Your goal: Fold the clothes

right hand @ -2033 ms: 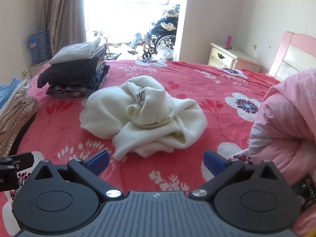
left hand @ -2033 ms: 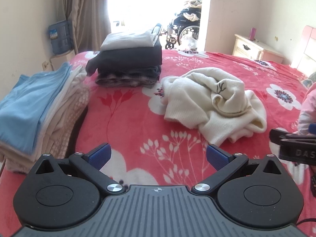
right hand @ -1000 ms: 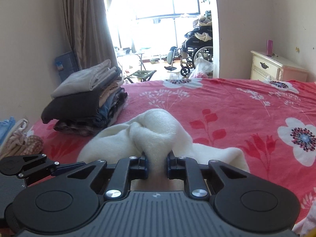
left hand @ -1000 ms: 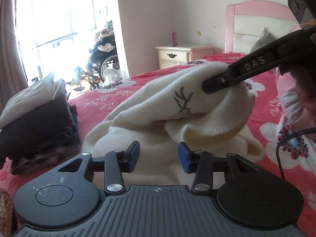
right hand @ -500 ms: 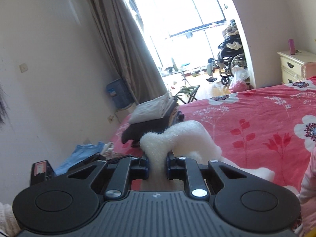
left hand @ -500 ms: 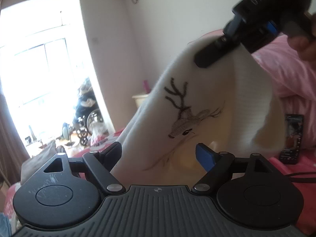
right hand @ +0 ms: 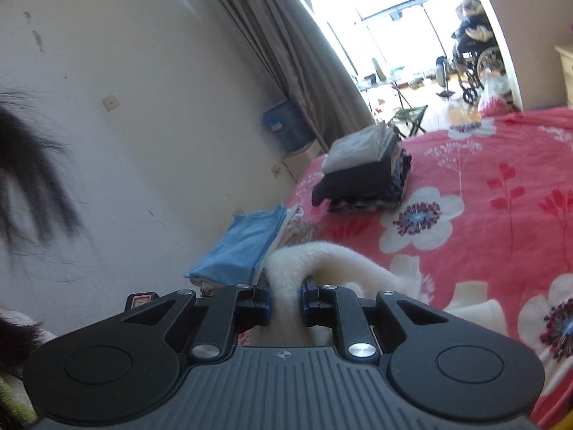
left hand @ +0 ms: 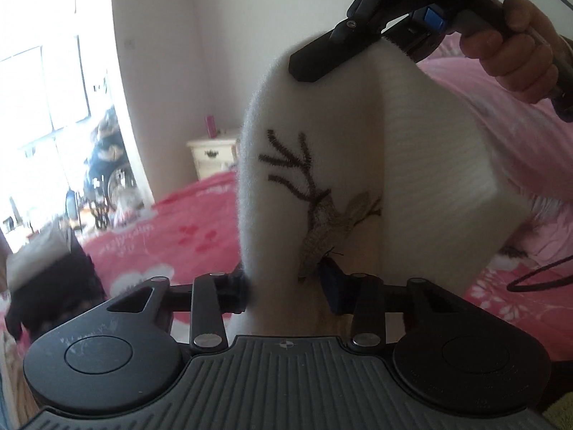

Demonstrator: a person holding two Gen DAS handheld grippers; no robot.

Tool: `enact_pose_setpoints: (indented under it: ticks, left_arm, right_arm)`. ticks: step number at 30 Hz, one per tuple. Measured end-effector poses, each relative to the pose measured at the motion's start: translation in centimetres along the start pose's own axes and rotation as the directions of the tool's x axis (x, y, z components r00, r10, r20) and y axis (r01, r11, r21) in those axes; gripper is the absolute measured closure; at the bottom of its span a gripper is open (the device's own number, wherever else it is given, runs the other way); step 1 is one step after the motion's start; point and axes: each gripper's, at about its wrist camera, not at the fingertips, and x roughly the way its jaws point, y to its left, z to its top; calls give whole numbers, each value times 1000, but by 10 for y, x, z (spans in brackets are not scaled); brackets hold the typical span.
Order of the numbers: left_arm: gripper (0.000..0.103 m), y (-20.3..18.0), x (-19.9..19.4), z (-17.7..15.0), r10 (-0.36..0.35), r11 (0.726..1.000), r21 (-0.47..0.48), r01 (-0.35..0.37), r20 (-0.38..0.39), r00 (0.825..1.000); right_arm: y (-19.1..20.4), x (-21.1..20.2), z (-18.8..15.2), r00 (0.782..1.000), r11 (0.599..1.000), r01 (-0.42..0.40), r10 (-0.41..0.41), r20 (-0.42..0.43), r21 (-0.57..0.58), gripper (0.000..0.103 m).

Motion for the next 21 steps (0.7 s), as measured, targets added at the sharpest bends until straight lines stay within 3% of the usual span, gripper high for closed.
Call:
enact_pose_setpoints:
  ticks: [4,8,11,14,17,21]
  left_arm:
    - [78,25,29,-26,16,988,-147,-36,-134,991]
    - [83,75,43,-41,18,934,-344,-91,-210,977]
    - [83,94,46,-48,19,898,-424,-117,-229,973]
    - [83,87,38,-60,17,889,-441,-124,-237,971]
    - [82,72,31,-65,1,878,-465,-113,-235,972]
    - [79,67,27,-68,-22,862,-497,-96,-226,974]
  right_arm:
    - [-39,49,-24,998,995,16,-10,-56,103,84]
    - [-69,86,-41,995,977,66,-51,-82,204,72]
    - [-90,73,-50,998,936,67,-67,-10,344,49]
    - [-101,39,-66,992,906,38,-86,95,421,38]
    - [-89,13,-93,986,904,65,-123,113,423,32]
    - [-41,17,-126,991,956,110,-125,39,271,32]
